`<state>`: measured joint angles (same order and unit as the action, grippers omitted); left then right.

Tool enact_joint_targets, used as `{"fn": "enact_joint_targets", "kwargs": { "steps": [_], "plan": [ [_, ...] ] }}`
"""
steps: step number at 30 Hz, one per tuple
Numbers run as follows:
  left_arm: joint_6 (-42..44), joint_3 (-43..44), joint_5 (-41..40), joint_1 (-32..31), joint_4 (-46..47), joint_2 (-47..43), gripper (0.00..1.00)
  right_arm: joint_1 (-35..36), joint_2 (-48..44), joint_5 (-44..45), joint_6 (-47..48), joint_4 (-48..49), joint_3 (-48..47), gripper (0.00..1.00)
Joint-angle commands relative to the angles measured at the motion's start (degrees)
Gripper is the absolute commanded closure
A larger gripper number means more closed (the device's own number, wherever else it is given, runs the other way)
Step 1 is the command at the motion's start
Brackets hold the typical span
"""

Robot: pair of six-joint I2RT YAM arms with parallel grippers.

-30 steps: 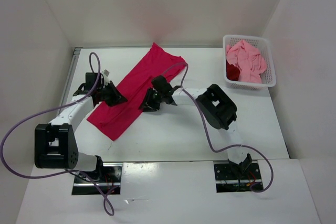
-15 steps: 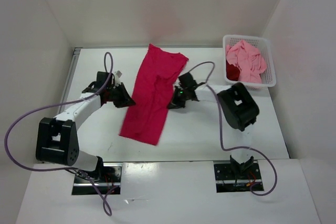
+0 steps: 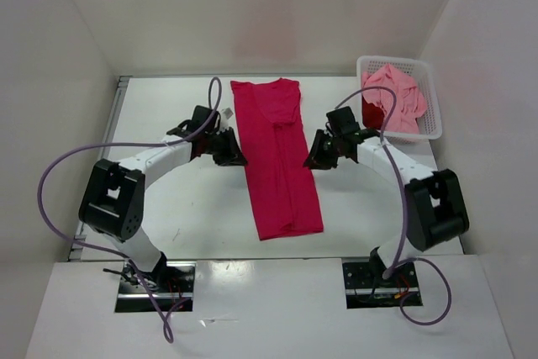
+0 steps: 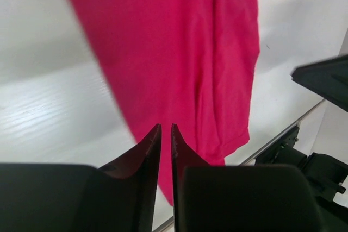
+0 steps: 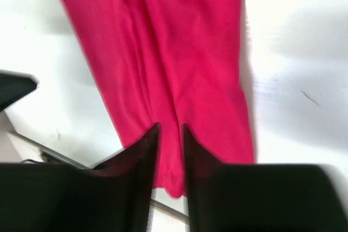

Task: Fold and stack the t-shirts
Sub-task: Rotate the tshirt 80 degrees

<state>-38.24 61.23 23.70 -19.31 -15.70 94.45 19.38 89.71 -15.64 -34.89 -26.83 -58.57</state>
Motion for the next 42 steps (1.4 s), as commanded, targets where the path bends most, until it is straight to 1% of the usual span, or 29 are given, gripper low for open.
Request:
{"fn": "enact_joint_targets", "kwargs": {
  "steps": [1, 2, 4, 5, 8, 9, 11, 12, 14, 15, 17, 18, 22, 24, 27, 30, 31, 35, 37, 40, 42],
  "plan": [
    [-1.4, 4.0, 0.6, -2.3, 2.6, 2.8, 0.8, 2.8, -5.7, -0.3, 0.2, -4.5, 2.1, 0.78],
    [-1.4, 4.5, -0.1, -2.3, 2.6, 3.7, 0.8, 4.6, -5.7, -0.8, -1.0, -4.5, 2.1, 0.81],
    [-0.8, 5.5, -2.9, -2.3, 3.3, 6.3, 0.75, 9.0, -6.5, -2.0, -3.5, -4.5, 3.7, 0.86],
    [-0.8, 6.3, -3.6, -2.3, 3.3, 7.2, 0.72, 13.2, -6.5, -2.5, -4.5, -3.7, 3.7, 0.87],
    [0.7, 11.0, -3.6, -2.3, 2.7, 12.3, 0.71, 20.1, -3.2, -3.3, -5.8, -2.1, 3.2, 0.89],
    [0.7, 12.0, -2.6, -2.3, 2.7, 14.3, 0.71, 21.7, -2.0, -3.3, -6.4, -2.9, 1.5, 0.89],
    [-0.8, 13.3, -1.3, -2.3, 4.4, 15.5, 0.71, 24.6, 0.5, -0.3, -6.4, -4.2, -0.6, 0.89],
    [-1.5, 13.3, -0.8, -2.3, 5.3, 15.5, 0.71, 26.7, 0.6, 0.9, -6.4, -5.3, -1.8, 0.86],
    [-3.6, 11.3, 0.4, -2.3, 7.3, 15.5, 0.71, 27.8, 1.3, 4.7, -7.0, -6.9, -1.8, 0.79],
    [-4.1, 10.2, 2.0, -2.3, 7.9, 14.5, 0.71, 28.5, 1.3, 6.6, -7.7, -7.8, -1.8, 0.71],
    [-5.8, 7.2, 2.7, -2.8, 9.8, 12.3, 0.72, 28.5, -0.1, 8.7, -9.0, -8.9, -0.5, 0.67],
    [-5.8, 3.2, 2.7, -3.5, 10.7, 9.5, 0.72, 28.5, -0.2, 8.7, -9.1, -8.9, 0.2, 0.64],
    [-6.5, -2.2, 3.7, -5.8, 11.2, 5.5, 0.72, 29.0, 1.3, 10.7, -9.8, -9.6, 0.7, 0.59],
    [-6.5, -4.9, 2.9, -7.1, 11.2, 4.6, 0.72, 29.7, 3.6, 10.7, -9.8, -9.6, 0.7, 0.59],
    [-5.3, -7.7, 0.2, -7.1, 8.7, 1.0, 0.72, 30.2, 5.6, 10.7, -9.8, -9.6, -0.3, 0.58],
    [-3.6, -8.4, -1.5, -7.1, 6.0, -2.9, 0.72, 30.8, 5.6, 11.3, -9.8, -10.7, -0.8, 0.58],
    [-3.6, -9.0, -2.0, -7.1, 4.3, -3.7, 0.71, 30.8, 5.6, 12.0, -9.8, -10.7, -0.8, 0.58],
    [-1.2, -10.6, -0.8, -7.8, 0.0, -4.7, 0.7, 31.3, 6.2, 11.4, -9.8, -11.4, -0.8, 0.63],
    [-1.2, -12.0, -0.1, -10.1, -0.7, -6.0, 0.7, 31.3, 7.4, 11.4, -9.8, -11.4, -0.3, 0.64],
    [-3.1, -14.6, -0.1, -14.4, -1.3, -7.4, 0.67, 31.9, 8.8, 12.0, -9.8, -11.9, -0.3, 0.67],
    [-3.9, -16.0, -0.6, -17.2, -1.3, -8.0, 0.63, 31.9, 9.3, 12.0, -9.8, -11.9, -0.3, 0.69]
  ]
}}
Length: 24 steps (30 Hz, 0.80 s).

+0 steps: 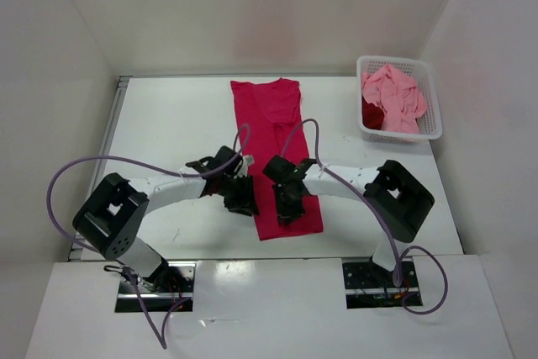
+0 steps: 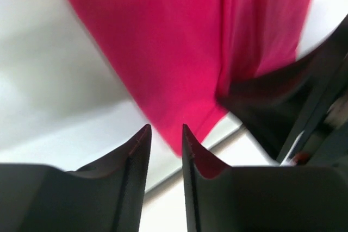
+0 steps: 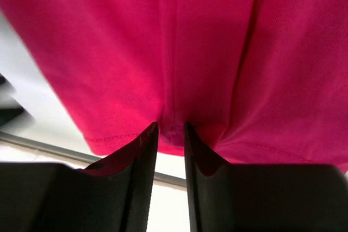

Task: Fold and stack the t-shirts
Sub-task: Rotate the tshirt 80 degrees

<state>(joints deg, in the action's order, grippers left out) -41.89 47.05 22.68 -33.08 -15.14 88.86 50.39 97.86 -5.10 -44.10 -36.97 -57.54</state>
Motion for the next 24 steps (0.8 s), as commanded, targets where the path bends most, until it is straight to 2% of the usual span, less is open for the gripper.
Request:
{"fn": "enact_joint_targets", "kwargs": {
  "steps": [1, 2, 6, 11, 13, 14, 15, 18, 23, 24],
  "plan": [
    [-1.1, -1.8, 0.4, -4.2, -1.8, -2.4, 0.61, 0.8, 1.8, 1.5, 0.0, -1.8, -1.3, 0.71],
    [-1.1, -2.4, 0.4, -4.8, -1.8, -2.4, 0.59, 0.8, 1.8, 1.5, 0.0, -1.3, -1.9, 0.72],
    [-2.3, -3.0, 0.4, -6.7, -1.3, -2.4, 0.54, 0.8, 1.9, 1.5, -0.6, -0.7, -2.4, 0.88],
    [-1.8, -3.5, 1.1, -6.7, -1.3, -0.6, 0.53, -1.7, -6.9, -0.3, -3.0, 0.0, -1.7, 0.94],
    [-1.2, -3.5, 1.1, -6.7, -1.3, -0.6, 0.62, -4.2, -10.3, -1.9, -4.8, 0.8, 1.4, 0.96],
    [-1.2, -4.1, -0.3, -6.7, -1.3, -0.6, 0.76, -7.6, -15.8, -4.1, -6.9, 2.9, 5.7, 0.96],
    [-1.2, -4.1, -0.3, -6.7, -1.3, -0.6, 0.76, -7.7, -17.9, -4.1, -6.9, 3.0, 5.8, 0.96],
    [-1.7, -4.7, -0.8, -6.7, -0.6, -0.6, 0.87, -13.2, -26.1, -7.3, -10.5, 5.7, 14.4, 0.96],
    [-1.7, -4.7, -2.6, -6.7, -0.7, -1.2, 0.95, -20.1, -33.3, -9.1, -13.1, 3.9, 19.7, 0.93],
    [-1.7, -4.7, -3.2, -6.7, -1.3, -1.2, 0.95, -20.6, -33.9, -9.1, -13.1, 3.2, 20.4, 0.85]
  ]
}}
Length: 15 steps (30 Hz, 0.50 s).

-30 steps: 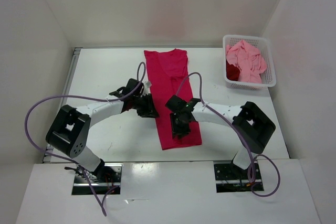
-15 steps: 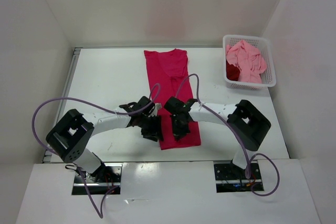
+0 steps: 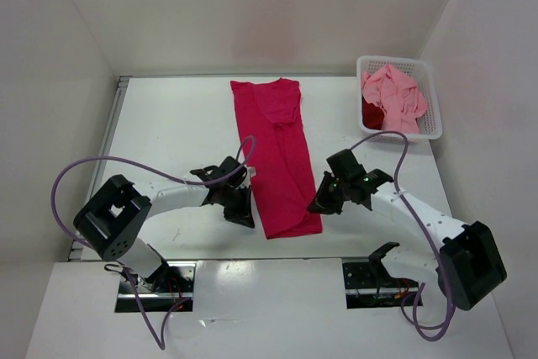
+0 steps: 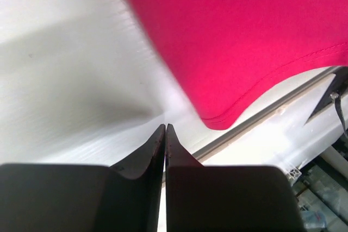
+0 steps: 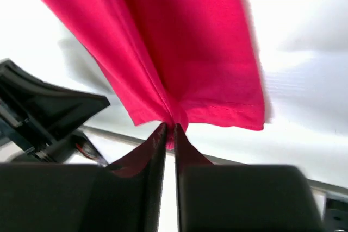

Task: Fold and stack the t-shirts
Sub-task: Rotate the tshirt 80 degrees

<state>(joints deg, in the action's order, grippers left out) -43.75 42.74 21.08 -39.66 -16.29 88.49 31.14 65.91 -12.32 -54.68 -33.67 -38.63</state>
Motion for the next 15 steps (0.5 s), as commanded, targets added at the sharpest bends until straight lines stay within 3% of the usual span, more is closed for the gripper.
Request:
{"fn": "enact_joint_targets", "kwargs": {
  "steps": [1, 3, 6, 7, 9, 12, 15],
  "plan": [
    [0.2, -0.4, -1.6, -0.2, -0.8, -1.4, 0.95, -1.3, -2.5, -1.9, -3.1, -0.6, 2.4, 0.79],
    [0.2, -1.0, -1.6, -0.2, -1.5, -2.4, 0.95, -1.3, -3.1, -4.9, -3.8, 0.5, 4.8, 0.67],
    [0.2, -1.0, -1.6, 0.4, -2.1, -4.5, 0.92, -1.3, -4.8, -6.4, -4.3, 0.5, 6.2, 0.58],
    [0.2, -1.0, -1.6, 0.4, -2.6, -4.5, 0.88, -1.3, -5.5, -5.6, -3.8, -0.2, 6.2, 0.57],
    [0.2, 0.4, -0.1, 0.4, -2.6, -5.3, 0.64, -1.3, -5.5, -5.6, -3.3, -0.8, 6.2, 0.55],
    [-0.5, 2.4, 1.1, 0.4, -3.1, -6.3, 0.54, -1.3, -4.9, -5.6, -2.7, -0.3, 5.6, 0.55],
    [-0.1, 6.0, -1.8, -0.1, -5.7, -6.8, 0.54, -1.3, -3.9, -3.5, -2.2, 0.3, 3.5, 0.63]
  ]
}}
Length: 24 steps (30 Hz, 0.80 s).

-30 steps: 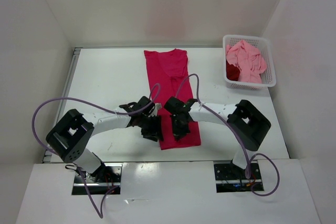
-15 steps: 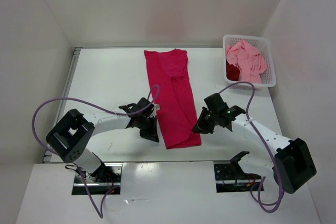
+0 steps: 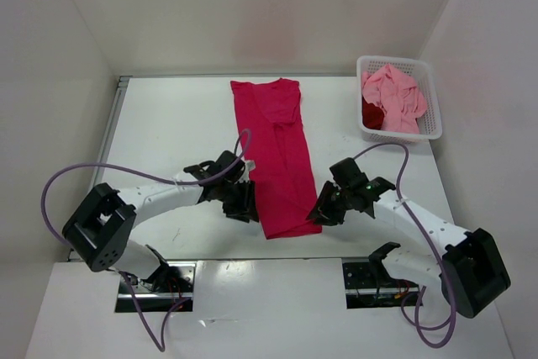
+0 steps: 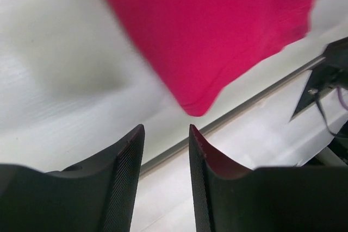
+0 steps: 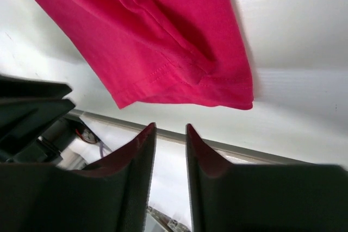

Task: Fold and stack the t-shirts
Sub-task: Rotate the tshirt 80 degrees

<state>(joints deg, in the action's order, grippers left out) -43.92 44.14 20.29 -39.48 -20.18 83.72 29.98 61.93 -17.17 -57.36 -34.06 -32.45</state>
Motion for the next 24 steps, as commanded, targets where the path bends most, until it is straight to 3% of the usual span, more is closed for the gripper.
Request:
{"fn": "enact_joint_targets", "kwargs": {
  "steps": [1, 7, 11, 15, 19, 24],
  "plan": [
    [0.7, 7.6, -1.8, -1.4, -1.8, -2.1, 0.54, -0.2, 0.7, 2.3, 1.1, 0.1, -4.1, 0.68],
    [5.0, 13.4, -4.3, -7.6, -1.0, 3.7, 0.43, -2.7, 5.3, 5.9, 4.1, 0.7, -7.8, 0.71],
    [5.7, 15.4, -8.7, -11.8, 0.2, 7.5, 0.43, -3.3, 5.3, 5.9, 4.6, 1.2, -9.2, 0.71],
    [6.7, 14.9, -11.0, -12.3, 2.4, 8.7, 0.48, -9.3, 2.1, 5.4, 6.8, 0.1, -10.3, 0.71],
    [8.9, 14.1, -11.0, -12.3, 3.0, 9.4, 0.48, -16.6, 0.9, 1.4, 11.1, 0.1, -10.8, 0.71],
    [13.3, 13.5, -9.2, -13.6, 3.0, 11.3, 0.48, -17.1, 2.1, -0.1, 11.1, 1.3, -10.8, 0.71]
  ]
}}
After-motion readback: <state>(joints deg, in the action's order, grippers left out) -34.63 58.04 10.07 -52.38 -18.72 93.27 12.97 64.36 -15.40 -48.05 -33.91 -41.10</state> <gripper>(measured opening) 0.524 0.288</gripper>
